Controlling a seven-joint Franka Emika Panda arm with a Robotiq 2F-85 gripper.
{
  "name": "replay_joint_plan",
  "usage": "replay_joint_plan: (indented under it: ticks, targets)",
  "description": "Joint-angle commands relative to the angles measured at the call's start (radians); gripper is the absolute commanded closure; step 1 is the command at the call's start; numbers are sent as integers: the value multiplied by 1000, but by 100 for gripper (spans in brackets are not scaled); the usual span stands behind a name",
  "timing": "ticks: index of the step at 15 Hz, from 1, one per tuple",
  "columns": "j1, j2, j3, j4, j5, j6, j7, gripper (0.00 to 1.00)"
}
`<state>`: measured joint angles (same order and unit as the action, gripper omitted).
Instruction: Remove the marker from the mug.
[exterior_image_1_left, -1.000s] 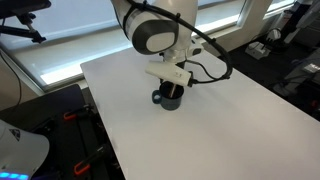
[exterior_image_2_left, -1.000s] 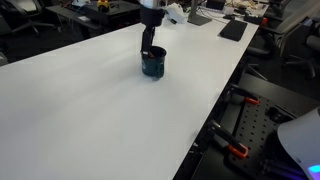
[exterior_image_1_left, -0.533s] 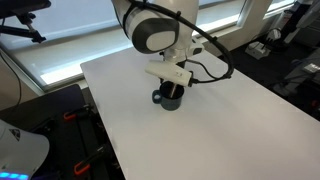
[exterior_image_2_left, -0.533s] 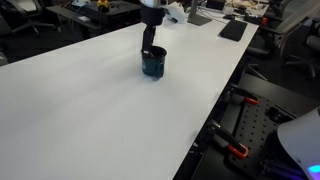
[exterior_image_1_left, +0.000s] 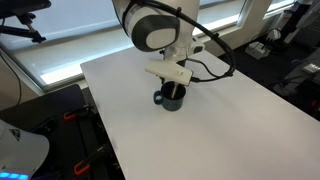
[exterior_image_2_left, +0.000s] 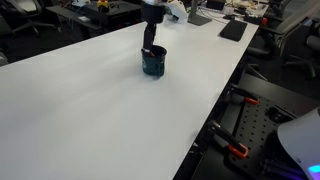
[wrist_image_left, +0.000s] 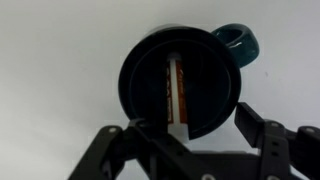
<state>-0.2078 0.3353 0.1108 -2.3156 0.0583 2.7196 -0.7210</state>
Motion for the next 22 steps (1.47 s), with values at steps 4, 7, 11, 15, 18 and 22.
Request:
replay_joint_plan:
  ticks: [4, 7, 11, 15, 18, 22]
  targets:
    - [-11, -28, 8, -16, 15, -43, -29, 26]
    - [-10, -27, 8, -16, 15, -52, -31, 46]
    - [-10, -25, 7, -15, 16, -57, -32, 40]
    - [-9, -25, 7, -13, 15, -59, -32, 36]
    - [-10, -24, 7, -12, 16, -60, -32, 37]
    - [-30, -30, 25, -3, 66, -64, -56, 35]
